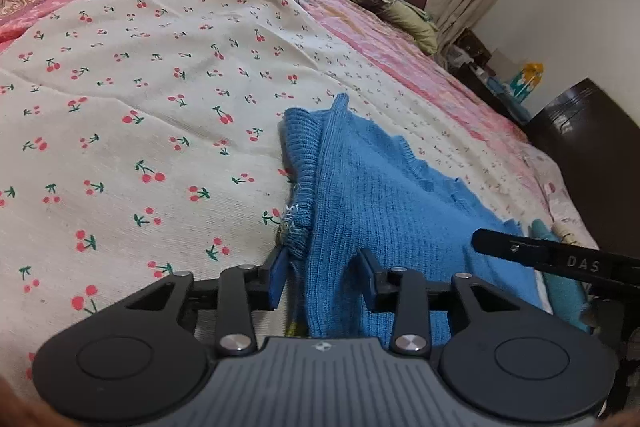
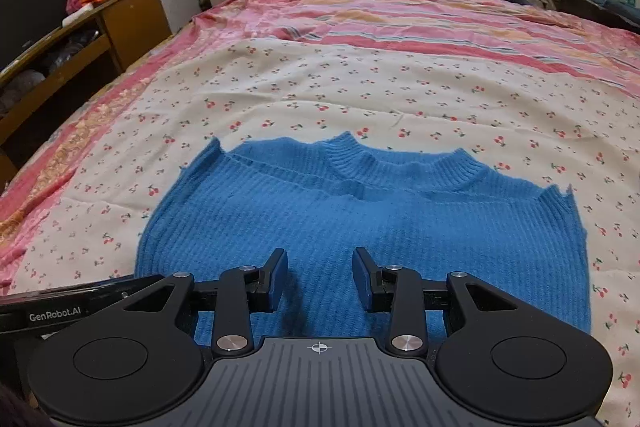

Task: Fold small clothes
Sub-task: 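Grasp the folded sweater's side edge with the left tool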

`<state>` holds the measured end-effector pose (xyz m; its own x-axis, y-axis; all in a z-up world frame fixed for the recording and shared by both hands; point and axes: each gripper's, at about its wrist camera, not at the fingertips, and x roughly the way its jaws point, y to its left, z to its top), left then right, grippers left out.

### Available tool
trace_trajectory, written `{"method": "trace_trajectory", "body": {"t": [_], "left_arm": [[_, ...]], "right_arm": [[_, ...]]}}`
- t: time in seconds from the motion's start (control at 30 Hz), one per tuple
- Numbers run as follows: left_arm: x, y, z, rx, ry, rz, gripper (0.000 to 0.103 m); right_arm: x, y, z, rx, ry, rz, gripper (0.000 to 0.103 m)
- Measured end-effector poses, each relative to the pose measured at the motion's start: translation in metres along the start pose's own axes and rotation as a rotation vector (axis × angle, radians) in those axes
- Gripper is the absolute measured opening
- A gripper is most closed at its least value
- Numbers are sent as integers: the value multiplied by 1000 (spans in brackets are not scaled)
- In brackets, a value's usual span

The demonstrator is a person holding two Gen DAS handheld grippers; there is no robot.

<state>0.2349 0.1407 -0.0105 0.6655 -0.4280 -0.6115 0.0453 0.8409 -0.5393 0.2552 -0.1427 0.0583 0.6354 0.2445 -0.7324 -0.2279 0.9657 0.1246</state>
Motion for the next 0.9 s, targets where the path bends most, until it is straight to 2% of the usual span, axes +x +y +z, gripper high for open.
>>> {"method": "trace_trajectory", "body": {"t": [0.17,0.37,0.47,0.5,0.6,0.7,0.9], "left_arm": [[2,-2,-1,15,-10,14,43],[10,-9,-7,47,-54,14,55],[1,-11,-8,40,-47,-10,50],[-3,-12,-9,50,-51,-26,45],[2,-10,-9,55,-29,-10,33],[9,-4,-10,-8,-23,-32,32],[12,2,-7,-50,-4,-67,35]], "right_arm": [[0,1,-2,2,3,25,35],[5,6,-1,2,13,40,35],[3,9,0,-3,10,49,35],[3,10,1,-7,9,56,35],[4,13,3,-18,11,59,35],[7,15,4,-20,15,61,35],[11,19,3,-19,27,68,35]]}}
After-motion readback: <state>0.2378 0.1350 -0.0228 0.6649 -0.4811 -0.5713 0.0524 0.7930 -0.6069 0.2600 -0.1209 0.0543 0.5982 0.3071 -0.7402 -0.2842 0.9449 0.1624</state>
